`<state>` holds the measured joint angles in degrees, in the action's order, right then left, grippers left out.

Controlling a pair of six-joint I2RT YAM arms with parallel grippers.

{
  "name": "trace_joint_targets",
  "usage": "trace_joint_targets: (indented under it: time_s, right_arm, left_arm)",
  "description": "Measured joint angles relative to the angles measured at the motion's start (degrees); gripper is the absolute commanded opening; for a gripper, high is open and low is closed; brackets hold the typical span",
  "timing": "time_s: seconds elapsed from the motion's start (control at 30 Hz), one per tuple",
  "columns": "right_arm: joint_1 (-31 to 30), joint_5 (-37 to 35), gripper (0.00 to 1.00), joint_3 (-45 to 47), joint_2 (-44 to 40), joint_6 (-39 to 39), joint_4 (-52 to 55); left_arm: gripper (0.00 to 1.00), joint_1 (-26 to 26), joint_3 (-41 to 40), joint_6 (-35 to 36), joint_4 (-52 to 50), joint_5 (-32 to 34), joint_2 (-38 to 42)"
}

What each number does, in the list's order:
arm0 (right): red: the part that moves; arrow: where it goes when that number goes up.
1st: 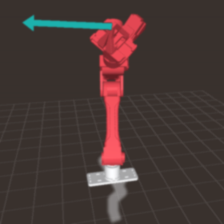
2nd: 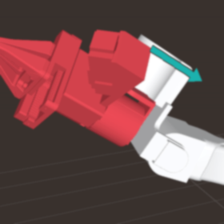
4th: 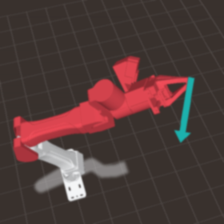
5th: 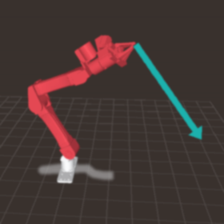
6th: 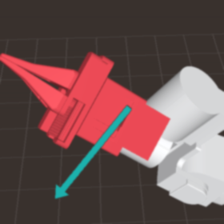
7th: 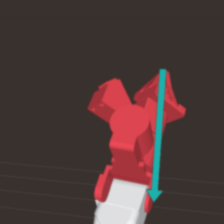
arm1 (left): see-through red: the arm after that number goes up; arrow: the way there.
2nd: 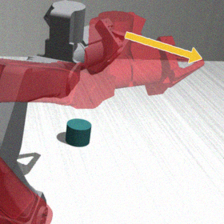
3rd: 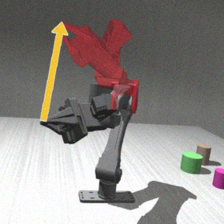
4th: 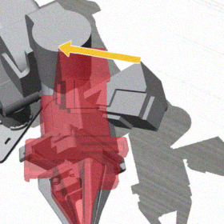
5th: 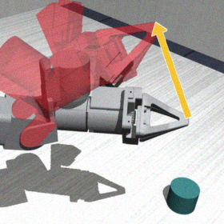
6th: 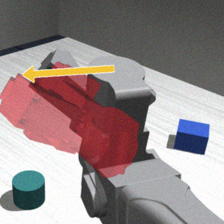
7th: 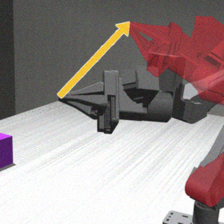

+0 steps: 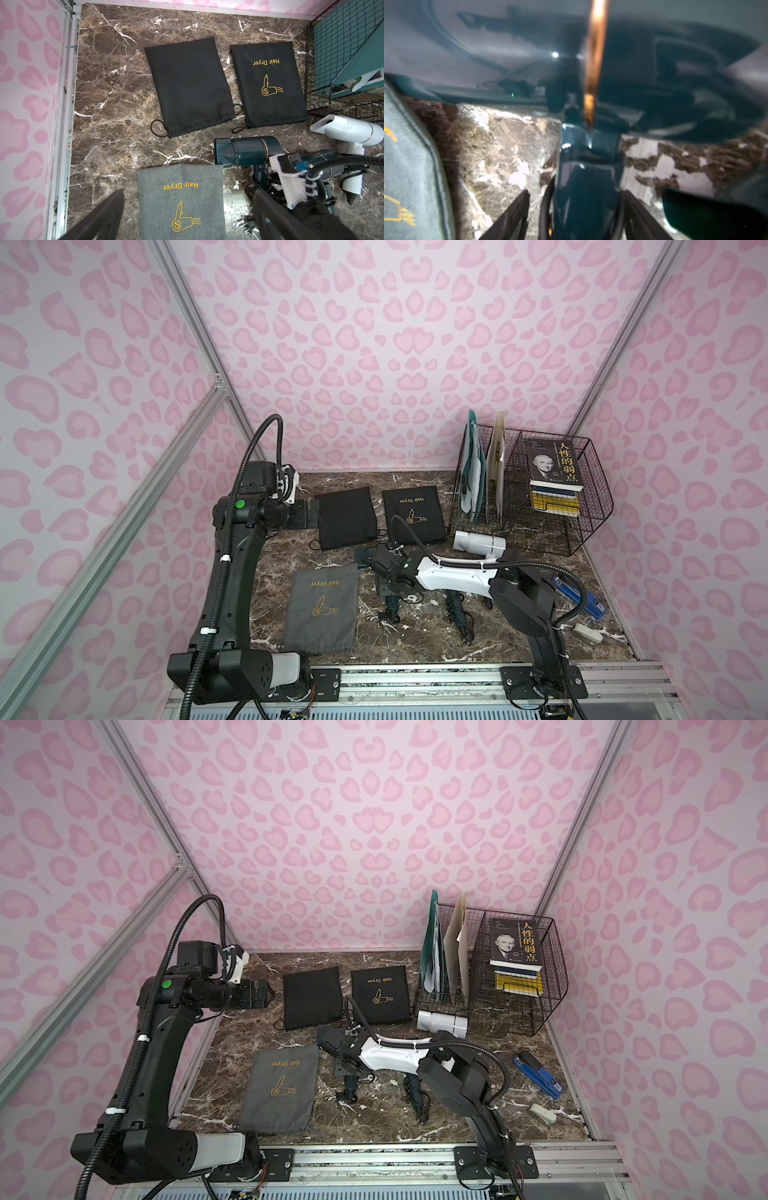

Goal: Pack away hair dryers
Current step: Pick up the hair dryer from the center of the board.

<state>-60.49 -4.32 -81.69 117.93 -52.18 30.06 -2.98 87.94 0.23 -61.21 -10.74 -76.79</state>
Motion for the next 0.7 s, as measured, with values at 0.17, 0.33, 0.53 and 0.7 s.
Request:
trace_joint_targets:
  time_s: [0.17, 0.33, 0.53, 0.7]
  right_arm:
    - [-0.15, -1.70, 0.53, -0.31, 0.68, 0.87, 0.83]
    - [-0.22, -2.23, 0.48, 0.20, 0.68, 1.38, 0.35]
    - [-0.26, -3.08, 0.29, 1.53, 0.02, 1.73, -1.11]
    - [-0.20, -3.08, 0.16, 2.49, -0.74, 2.34, -2.21]
  left_arm:
    - [0.99, 0.00, -0.46, 0.00, -0.02, -1.03, 0.04]
    - [0.99, 0.00, -0.42, -0.20, -0.09, -1.75, 0.20]
    - [0.99, 0.00, 0.87, -0.24, -0.55, -4.39, 0.00]
    - [0.99, 0.00, 2.34, -0.20, -0.96, -6.10, -0.13]
